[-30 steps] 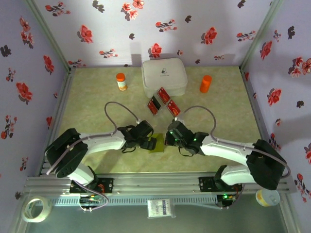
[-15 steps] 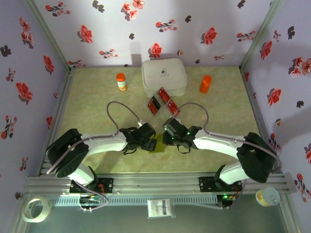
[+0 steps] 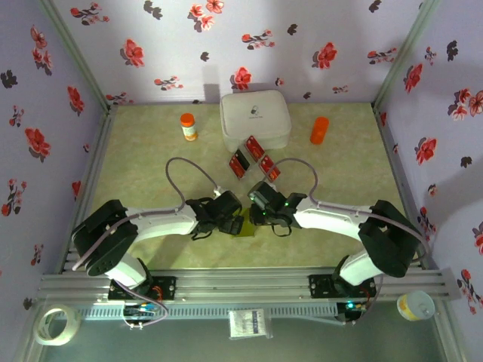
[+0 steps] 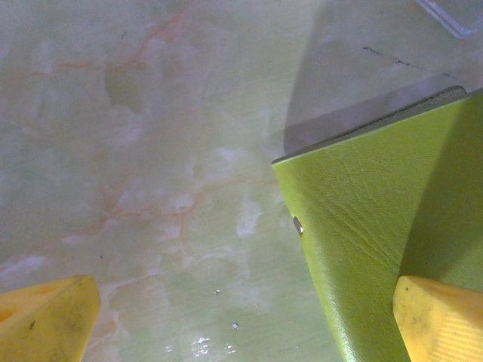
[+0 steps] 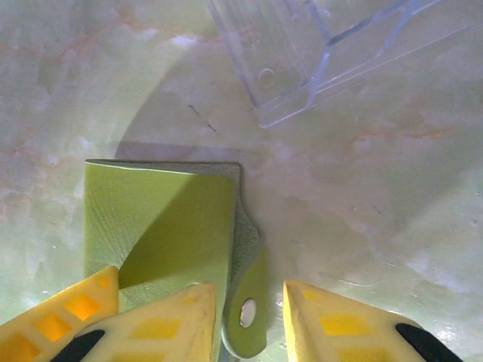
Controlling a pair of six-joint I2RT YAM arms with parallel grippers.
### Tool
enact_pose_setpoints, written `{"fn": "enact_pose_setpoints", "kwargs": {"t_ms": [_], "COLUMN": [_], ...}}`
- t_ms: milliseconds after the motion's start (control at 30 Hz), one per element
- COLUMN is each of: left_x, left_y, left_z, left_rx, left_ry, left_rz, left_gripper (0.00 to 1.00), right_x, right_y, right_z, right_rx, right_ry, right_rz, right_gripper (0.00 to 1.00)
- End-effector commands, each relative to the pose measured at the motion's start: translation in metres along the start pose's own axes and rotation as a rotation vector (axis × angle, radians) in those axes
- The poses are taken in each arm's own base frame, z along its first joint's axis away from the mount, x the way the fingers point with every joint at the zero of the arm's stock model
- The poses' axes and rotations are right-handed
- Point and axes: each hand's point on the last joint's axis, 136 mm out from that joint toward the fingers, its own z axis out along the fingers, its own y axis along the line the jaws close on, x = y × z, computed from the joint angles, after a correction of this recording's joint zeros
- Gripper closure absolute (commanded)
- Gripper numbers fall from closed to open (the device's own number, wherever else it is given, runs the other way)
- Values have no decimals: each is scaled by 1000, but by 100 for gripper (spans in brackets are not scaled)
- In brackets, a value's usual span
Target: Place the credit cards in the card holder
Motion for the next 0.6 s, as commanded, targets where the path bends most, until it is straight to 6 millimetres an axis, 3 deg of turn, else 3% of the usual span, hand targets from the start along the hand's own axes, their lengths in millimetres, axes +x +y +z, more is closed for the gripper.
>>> {"fn": "enact_pose_setpoints", "kwargs": {"t_ms": [0,267,567], "left_x": [30,30,30], "left_y": [21,21,21], "left_z": [6,6,6], "left_rx": [-97,-97,-96], "left_ry": [95,96,94], "left_rz": [56,56,56], "left_gripper": [0,0,0], "right_x": [0,2,4], "right_y": [6,9,2], "right_z": [0,-1,2], "right_rx": [-2,-4,23], "right_ry": [12,9,13], "right_rz": [-34,-42,-42], "right_gripper": [71,71,80]}}
